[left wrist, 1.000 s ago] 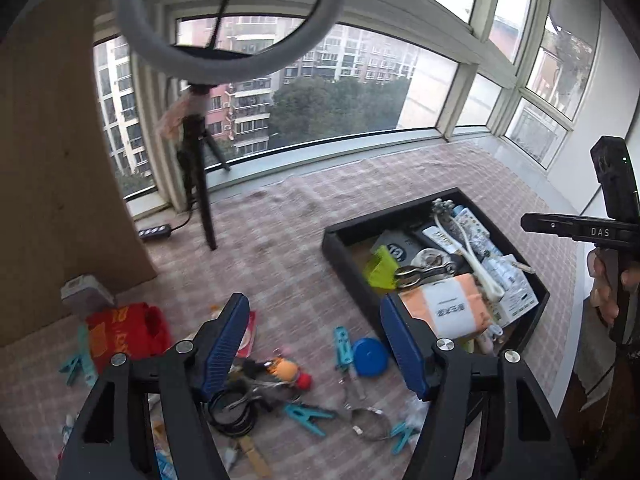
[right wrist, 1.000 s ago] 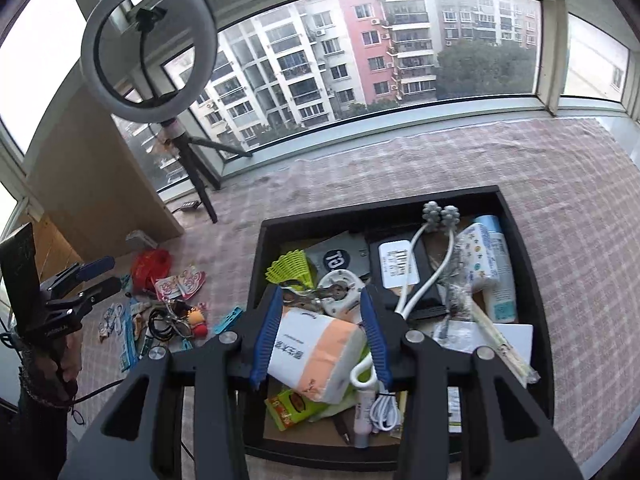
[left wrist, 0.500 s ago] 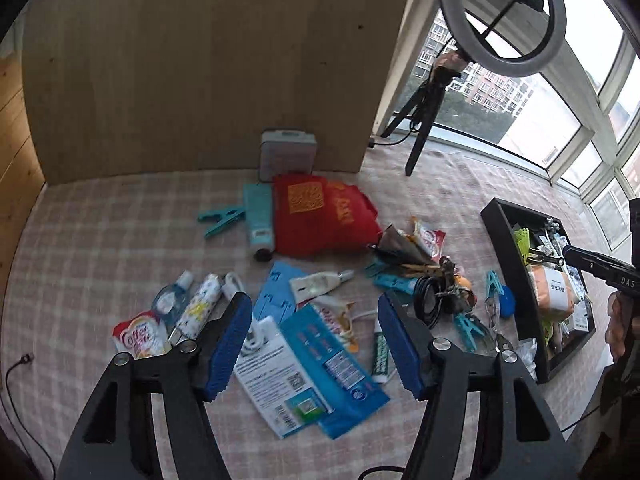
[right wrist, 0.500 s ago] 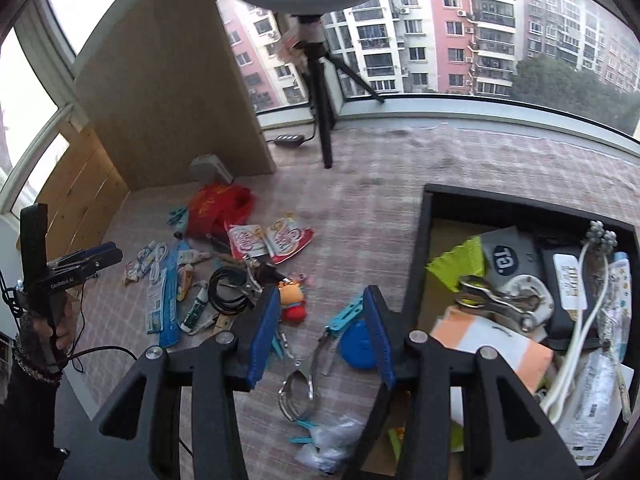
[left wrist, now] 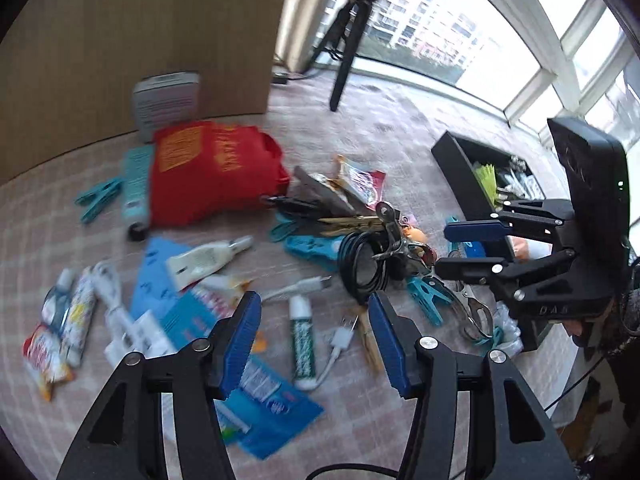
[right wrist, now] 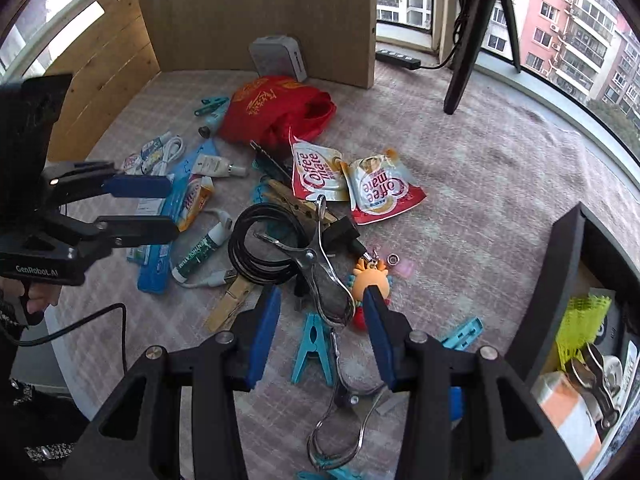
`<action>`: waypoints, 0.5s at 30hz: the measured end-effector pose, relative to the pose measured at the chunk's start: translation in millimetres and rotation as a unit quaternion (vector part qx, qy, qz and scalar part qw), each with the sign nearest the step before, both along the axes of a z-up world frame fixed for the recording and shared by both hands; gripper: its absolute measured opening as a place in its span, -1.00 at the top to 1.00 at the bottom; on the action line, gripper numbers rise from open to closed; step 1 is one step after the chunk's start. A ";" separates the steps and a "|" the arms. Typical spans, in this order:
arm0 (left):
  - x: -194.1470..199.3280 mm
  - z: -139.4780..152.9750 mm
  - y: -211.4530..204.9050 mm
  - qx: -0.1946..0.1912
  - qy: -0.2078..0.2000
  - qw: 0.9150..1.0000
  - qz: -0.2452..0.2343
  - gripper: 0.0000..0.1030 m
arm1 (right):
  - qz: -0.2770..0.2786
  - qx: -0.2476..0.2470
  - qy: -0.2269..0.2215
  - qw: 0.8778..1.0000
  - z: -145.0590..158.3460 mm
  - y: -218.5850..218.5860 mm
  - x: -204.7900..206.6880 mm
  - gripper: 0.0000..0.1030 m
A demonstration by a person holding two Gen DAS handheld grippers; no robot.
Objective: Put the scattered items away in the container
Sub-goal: 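Grasp the black coiled cable with the left gripper while the right grasps a silver clip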
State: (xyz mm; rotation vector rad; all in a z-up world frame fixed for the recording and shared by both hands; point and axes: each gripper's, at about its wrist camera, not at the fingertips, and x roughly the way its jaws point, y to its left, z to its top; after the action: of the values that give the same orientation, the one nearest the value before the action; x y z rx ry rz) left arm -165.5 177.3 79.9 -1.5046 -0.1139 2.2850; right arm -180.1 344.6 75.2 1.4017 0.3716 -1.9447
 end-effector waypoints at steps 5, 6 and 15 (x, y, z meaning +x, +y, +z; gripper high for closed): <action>-22.3 -15.7 29.2 -0.023 -0.018 0.999 -0.040 -0.03 | 0.028 0.014 -0.004 1.000 -13.2 -8.9 -3.9 0.18; -25.8 -19.0 33.6 -0.025 -0.023 0.998 -0.047 -0.03 | 0.033 0.016 0.000 0.999 -13.9 -10.2 -3.9 0.18; -37.6 -36.3 55.0 -0.024 -0.049 0.994 -0.090 0.44 | 0.053 0.022 0.002 0.998 -18.7 -15.9 -11.2 0.18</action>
State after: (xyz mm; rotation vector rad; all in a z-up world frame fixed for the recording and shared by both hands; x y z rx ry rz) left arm -203.0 232.2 43.6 -1.5826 0.0491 2.0876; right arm -191.2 328.7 56.5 1.3779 0.4836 -1.8630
